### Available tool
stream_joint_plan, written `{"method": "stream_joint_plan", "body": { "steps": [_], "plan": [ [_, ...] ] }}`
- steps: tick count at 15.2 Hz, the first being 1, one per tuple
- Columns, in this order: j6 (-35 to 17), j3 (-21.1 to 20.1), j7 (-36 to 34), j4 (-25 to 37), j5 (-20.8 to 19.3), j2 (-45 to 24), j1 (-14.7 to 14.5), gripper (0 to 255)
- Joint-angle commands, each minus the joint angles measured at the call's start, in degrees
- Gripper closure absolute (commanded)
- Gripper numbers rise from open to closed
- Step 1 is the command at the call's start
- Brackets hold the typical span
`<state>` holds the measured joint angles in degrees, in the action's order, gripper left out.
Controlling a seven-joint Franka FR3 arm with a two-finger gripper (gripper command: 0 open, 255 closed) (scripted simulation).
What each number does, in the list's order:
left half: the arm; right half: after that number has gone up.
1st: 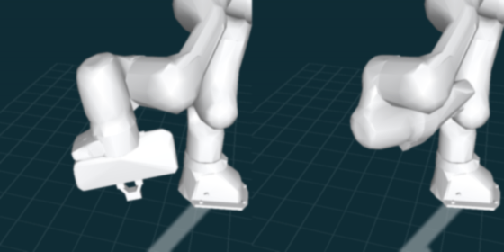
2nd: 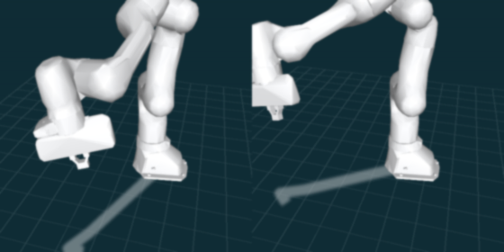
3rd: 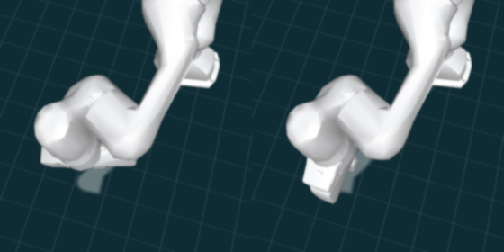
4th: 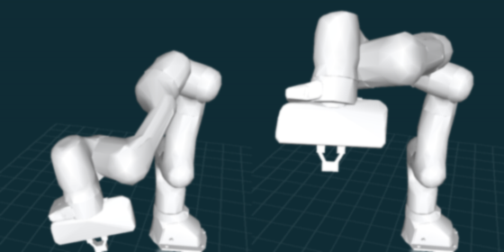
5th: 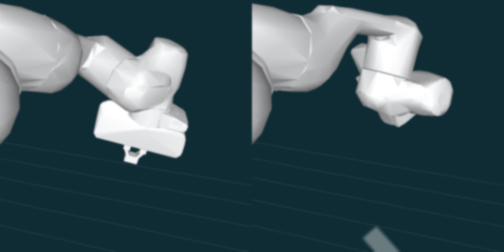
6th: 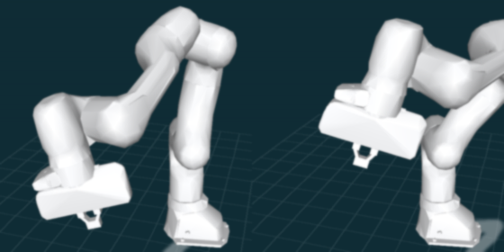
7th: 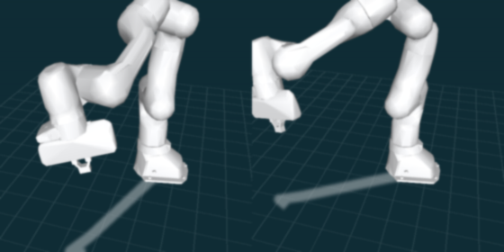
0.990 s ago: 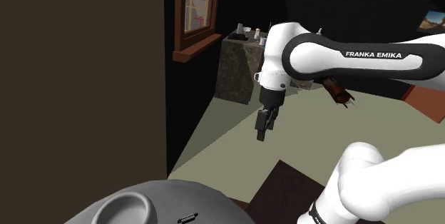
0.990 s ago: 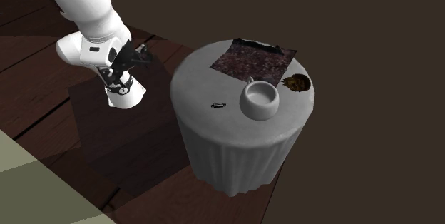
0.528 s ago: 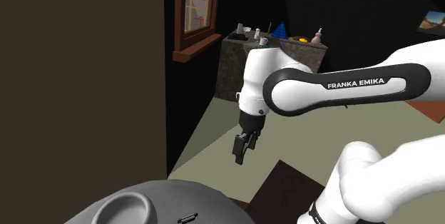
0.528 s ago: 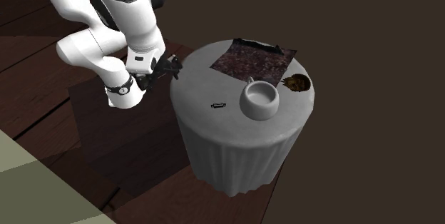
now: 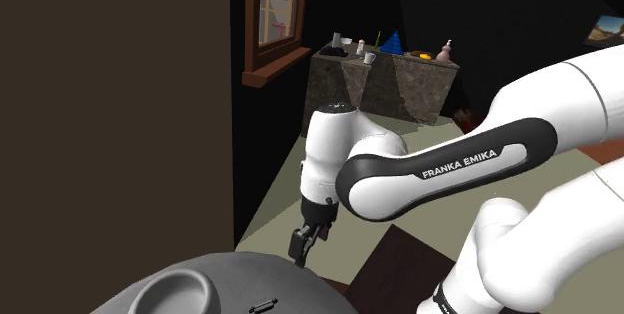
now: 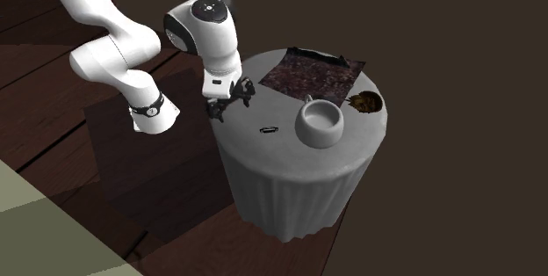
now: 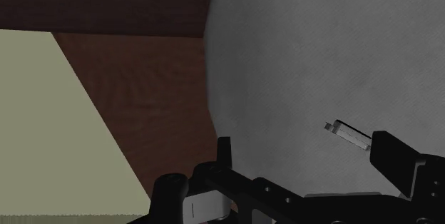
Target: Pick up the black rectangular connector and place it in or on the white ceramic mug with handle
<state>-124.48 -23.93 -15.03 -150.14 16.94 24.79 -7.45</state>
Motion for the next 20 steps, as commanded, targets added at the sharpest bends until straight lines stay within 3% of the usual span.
{"method": "stream_joint_plan", "body": {
  "steps": [1,5,9,17,20],
  "plan": [
    [-4.08,-2.78,-3.04,0.99,-0.71,-4.1,0.1,0],
    [-11.68,-8.23,-10.67,3.97,-5.42,-13.54,1.28,0],
    [-17.72,-12.15,-21.78,8.37,-15.93,-24.39,2.4,0],
    [-23.88,-10.88,-27.49,7.91,-23.66,-31.51,1.71,0],
    [-23.88,-10.8,-27.47,7.91,-23.63,-31.51,1.64,0]
  ]
}}
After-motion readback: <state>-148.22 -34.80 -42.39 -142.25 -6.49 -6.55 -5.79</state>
